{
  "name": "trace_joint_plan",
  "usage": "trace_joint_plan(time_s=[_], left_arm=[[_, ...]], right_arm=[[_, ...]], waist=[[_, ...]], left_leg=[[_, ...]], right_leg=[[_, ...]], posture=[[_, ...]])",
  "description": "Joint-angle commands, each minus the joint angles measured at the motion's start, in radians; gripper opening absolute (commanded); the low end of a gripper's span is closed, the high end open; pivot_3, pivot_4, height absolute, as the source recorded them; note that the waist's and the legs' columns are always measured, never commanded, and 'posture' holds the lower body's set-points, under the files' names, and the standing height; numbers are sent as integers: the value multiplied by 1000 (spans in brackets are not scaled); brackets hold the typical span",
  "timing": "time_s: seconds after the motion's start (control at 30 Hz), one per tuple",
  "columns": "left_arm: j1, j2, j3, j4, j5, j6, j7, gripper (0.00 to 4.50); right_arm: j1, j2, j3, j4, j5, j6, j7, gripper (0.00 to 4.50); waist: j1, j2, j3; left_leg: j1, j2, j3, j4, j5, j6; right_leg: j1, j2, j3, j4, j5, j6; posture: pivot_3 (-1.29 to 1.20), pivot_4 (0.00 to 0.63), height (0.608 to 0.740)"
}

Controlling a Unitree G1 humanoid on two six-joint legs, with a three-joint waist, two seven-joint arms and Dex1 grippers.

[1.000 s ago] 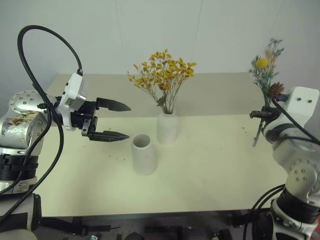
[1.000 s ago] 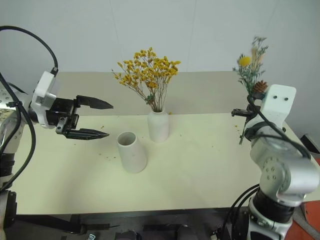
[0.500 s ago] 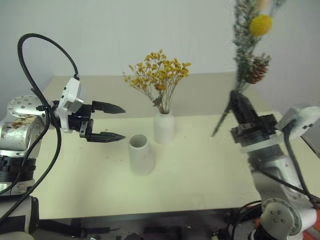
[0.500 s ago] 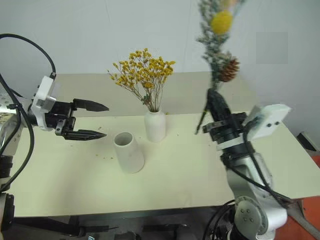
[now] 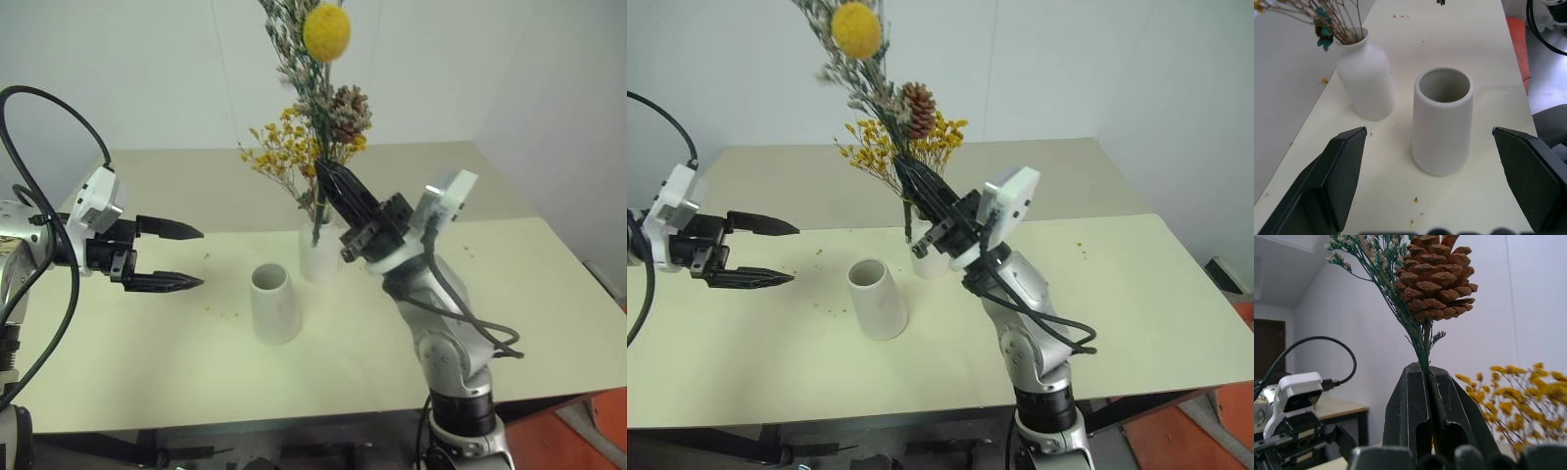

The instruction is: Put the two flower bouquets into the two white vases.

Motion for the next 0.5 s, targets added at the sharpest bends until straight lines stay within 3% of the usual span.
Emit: trace_joint_plan(time_s=[0.03,0.5], left_arm=[[45,17,51,-43,-10,3,25,4500],[98,13,56,-81,-12,17,65,4500]], right_arm=[[-24,38,20,16,0,-49,1,12],[68,124,133,126,-14,-120,34,12]], waist=[[0,0,0],[0,0,0]], left_leg=[[0,0,0,0,0,0],[0,0,0,0,0,0]], right_leg=[[0,0,0,0,0,0],[0,0,0,1,0,0]], posture=[[0,150,740],[0,150,740]])
